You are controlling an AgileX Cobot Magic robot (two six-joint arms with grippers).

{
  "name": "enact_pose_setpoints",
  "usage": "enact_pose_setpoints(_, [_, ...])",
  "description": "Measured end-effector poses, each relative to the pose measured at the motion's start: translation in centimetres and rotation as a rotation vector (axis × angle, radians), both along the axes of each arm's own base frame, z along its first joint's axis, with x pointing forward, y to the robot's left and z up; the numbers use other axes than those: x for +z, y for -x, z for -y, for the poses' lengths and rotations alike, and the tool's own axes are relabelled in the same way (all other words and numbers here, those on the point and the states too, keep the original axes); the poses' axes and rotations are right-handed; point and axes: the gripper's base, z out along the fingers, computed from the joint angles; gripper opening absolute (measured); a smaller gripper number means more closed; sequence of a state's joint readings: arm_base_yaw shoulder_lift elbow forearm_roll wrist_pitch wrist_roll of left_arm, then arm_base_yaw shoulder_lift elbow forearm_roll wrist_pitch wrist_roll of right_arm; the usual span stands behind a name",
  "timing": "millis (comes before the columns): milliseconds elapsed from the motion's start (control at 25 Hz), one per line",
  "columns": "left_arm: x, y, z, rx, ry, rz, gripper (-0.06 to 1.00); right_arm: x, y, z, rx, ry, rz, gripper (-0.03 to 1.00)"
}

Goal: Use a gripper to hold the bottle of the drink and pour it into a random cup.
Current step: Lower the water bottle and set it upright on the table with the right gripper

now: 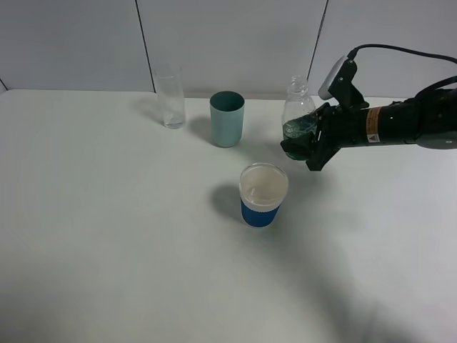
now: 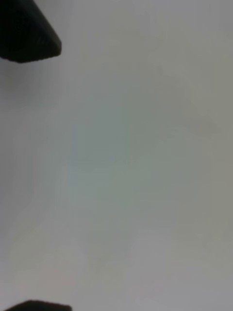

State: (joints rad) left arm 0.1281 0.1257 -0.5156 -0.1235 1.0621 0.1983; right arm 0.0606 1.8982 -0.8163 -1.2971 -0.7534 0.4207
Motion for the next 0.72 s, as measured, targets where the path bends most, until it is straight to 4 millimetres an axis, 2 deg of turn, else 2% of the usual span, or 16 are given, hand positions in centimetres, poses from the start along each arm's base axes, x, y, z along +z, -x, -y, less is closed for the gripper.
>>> enact_pose_setpoints(320, [0.0,0.0,0.0,0.0,0.0,0.0,0.99,-1.8,0.0,0.8,0.021,0.019,-0.039,0.56])
enact_pose_setpoints(720, [0.0,0.0,0.0,0.0,0.0,0.0,0.99,-1.9,0.0,0.8,0.029,0.009,-0.035,0.56])
